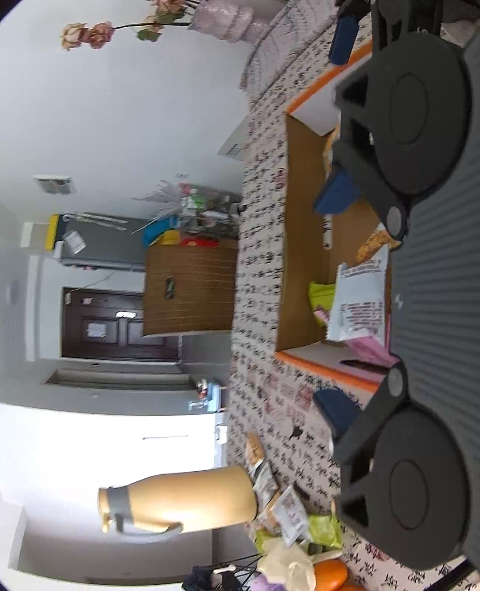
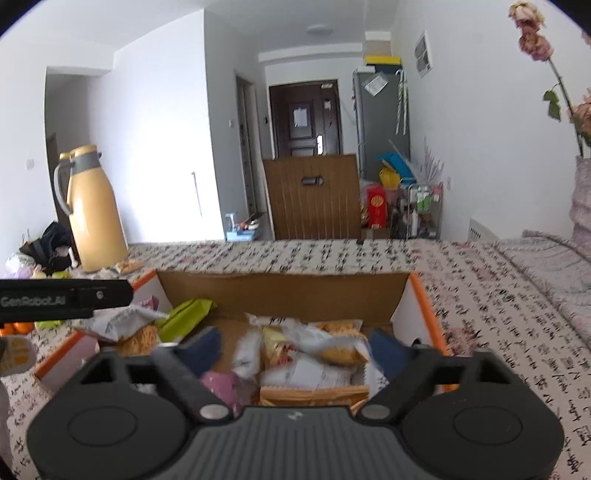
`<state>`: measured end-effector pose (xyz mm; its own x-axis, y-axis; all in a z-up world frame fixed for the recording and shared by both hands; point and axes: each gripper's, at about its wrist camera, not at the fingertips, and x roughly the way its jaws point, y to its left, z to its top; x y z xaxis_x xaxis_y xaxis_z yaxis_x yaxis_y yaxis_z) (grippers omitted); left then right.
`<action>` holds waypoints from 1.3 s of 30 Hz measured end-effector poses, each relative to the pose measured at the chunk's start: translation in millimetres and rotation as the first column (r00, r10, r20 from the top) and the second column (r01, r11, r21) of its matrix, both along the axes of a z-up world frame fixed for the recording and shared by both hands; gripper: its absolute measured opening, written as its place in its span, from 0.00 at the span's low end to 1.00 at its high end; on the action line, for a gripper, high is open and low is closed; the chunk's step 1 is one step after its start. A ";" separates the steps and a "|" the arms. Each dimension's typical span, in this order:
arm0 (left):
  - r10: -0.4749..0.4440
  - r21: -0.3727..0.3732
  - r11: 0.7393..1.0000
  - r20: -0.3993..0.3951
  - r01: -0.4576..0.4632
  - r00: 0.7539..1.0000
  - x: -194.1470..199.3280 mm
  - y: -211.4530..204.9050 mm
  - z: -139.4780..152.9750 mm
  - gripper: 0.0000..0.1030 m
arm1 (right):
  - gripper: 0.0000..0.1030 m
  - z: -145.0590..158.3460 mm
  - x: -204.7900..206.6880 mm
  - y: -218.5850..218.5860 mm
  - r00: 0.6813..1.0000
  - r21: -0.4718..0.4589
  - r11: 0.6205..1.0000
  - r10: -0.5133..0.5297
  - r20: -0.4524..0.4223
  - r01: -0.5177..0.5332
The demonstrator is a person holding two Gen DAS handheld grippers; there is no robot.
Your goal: Organize snacks
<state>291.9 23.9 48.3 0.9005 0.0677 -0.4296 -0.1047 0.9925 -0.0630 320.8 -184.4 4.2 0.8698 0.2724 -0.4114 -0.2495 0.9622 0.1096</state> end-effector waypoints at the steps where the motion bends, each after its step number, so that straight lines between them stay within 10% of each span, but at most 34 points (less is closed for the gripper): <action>1: -0.001 0.000 1.000 0.005 0.001 1.000 -2.5 -0.4 3.6 1.00 | 0.99 2.9 -1.5 -1.5 1.000 0.002 1.000 -0.005 0.007 0.005; 21: 0.006 -0.003 1.000 0.059 -0.006 0.998 -107.9 5.9 31.8 1.00 | 1.00 37.6 -97.8 -11.2 0.998 0.010 1.000 0.006 0.060 -0.007; 39: -0.056 0.004 0.998 -0.038 0.056 0.998 -203.1 0.9 -8.1 1.00 | 1.00 8.3 -196.8 -31.9 0.999 0.014 1.000 -0.012 -0.030 0.012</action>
<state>88.8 24.8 40.2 0.8860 0.0195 -0.4632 -0.0508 0.9972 -0.0552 124.0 -216.4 12.5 0.8602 0.2683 -0.4338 -0.2345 0.9633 0.1307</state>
